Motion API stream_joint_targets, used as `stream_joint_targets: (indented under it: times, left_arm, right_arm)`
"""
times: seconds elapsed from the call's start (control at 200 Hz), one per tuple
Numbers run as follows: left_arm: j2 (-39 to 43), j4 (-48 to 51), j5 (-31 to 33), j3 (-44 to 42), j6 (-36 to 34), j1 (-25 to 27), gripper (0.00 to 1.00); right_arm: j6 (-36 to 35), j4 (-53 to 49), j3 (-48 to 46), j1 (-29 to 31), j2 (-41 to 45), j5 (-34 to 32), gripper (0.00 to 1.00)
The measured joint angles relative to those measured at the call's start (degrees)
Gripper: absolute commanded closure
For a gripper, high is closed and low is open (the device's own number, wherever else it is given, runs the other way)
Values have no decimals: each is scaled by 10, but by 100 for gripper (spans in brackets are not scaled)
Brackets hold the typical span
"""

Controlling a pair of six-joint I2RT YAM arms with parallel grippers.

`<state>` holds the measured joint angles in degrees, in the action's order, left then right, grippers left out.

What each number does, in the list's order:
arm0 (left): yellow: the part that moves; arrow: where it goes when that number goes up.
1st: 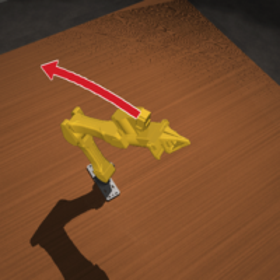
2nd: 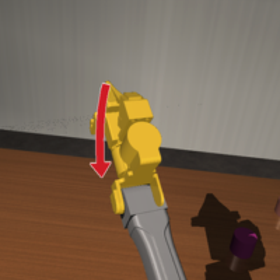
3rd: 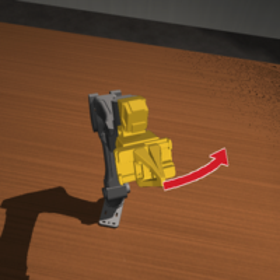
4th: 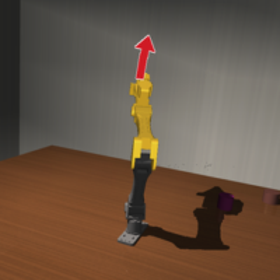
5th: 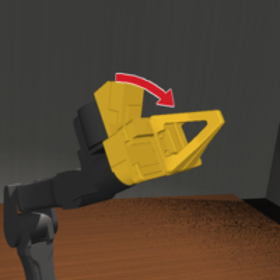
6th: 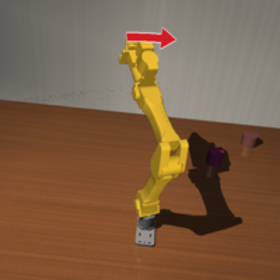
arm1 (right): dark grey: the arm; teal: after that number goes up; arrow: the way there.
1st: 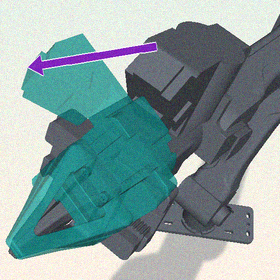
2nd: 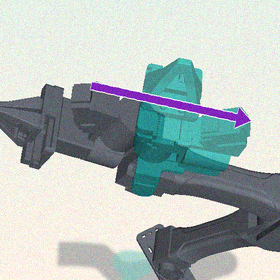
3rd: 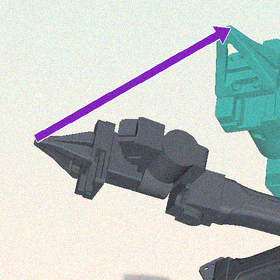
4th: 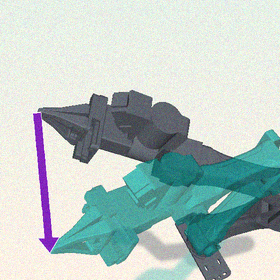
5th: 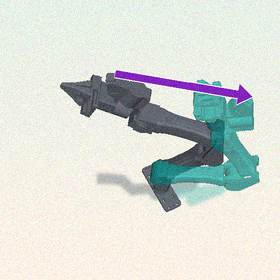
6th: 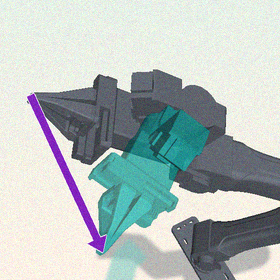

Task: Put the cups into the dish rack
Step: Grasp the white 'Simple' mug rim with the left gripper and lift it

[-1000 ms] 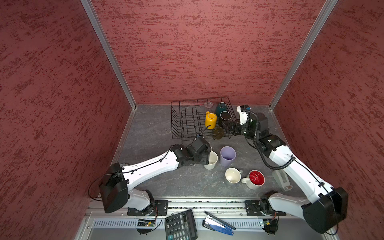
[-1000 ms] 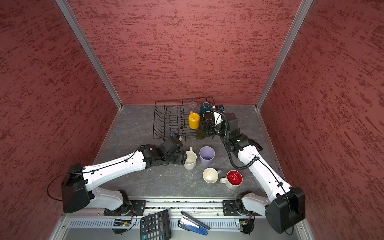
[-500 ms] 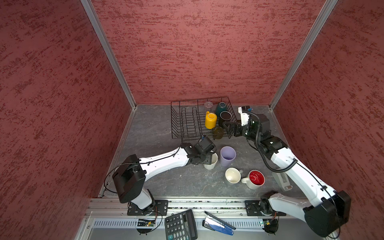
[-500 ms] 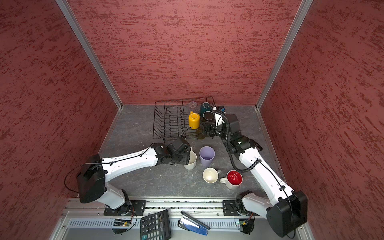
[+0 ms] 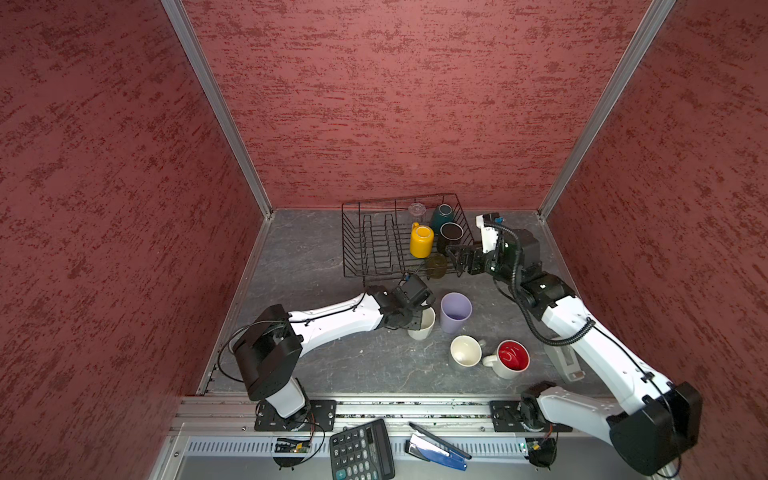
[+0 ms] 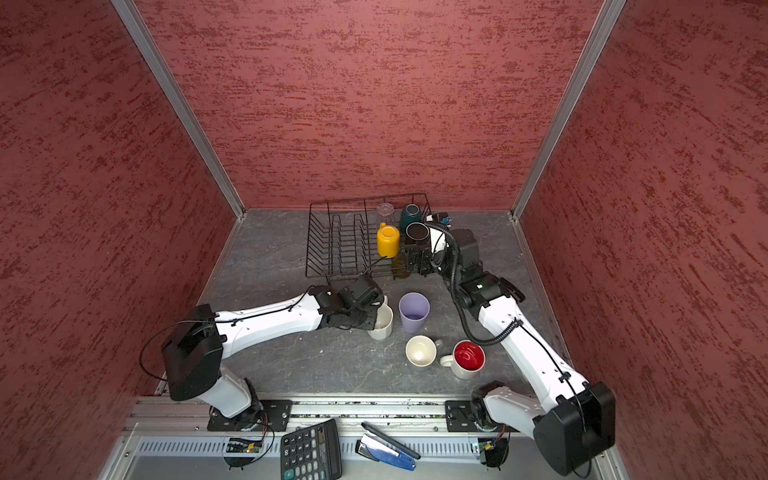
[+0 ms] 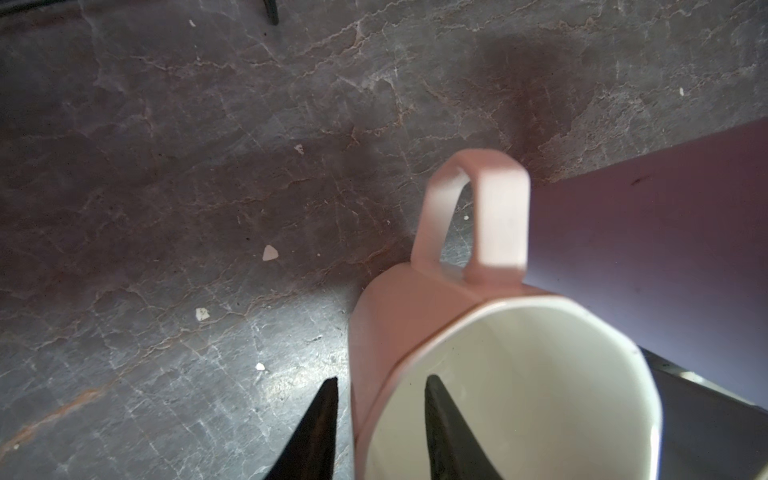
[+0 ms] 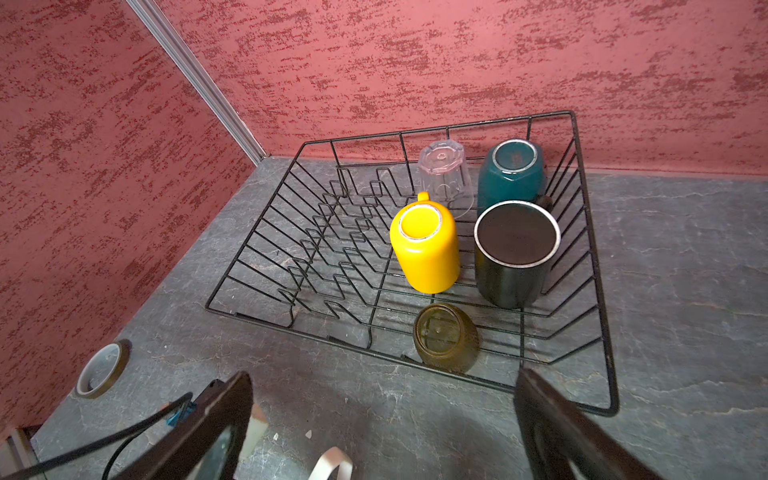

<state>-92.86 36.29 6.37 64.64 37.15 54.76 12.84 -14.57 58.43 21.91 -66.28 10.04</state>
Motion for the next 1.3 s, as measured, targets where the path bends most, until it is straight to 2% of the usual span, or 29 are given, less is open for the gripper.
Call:
stream_joint_targets:
  times: [0.21,0.456,0.701,0.887,0.992,1.097,1.197,1.297]
  left_arm:
    - [7,-8,-5,-14,4,-3,86]
    - [23,-7,-21,-41,8,-8,100]
    - [72,-3,-18,-84,13,-17,100]
    - [209,-3,-26,-156,21,-43,100]
    - [334,-11,-56,-201,23,-90,100]
    - [444,-39,-110,-233,32,-168,100]
    - [496,-84,-183,-254,45,-247,100]
    - [504,-146,-274,-273,68,-320,100]
  right_arm:
    - [0,1,0,0,5,0,1]
    - [2,2,0,0,5,3,1]
    - [6,2,0,-1,5,13,1]
    - [12,7,0,-1,5,27,1]
    - [16,18,0,-2,5,50,1]
    - [26,47,-6,-4,5,97,1]
    - [39,85,-17,-4,3,154,1]
    - [57,129,-29,-4,-5,216,1]
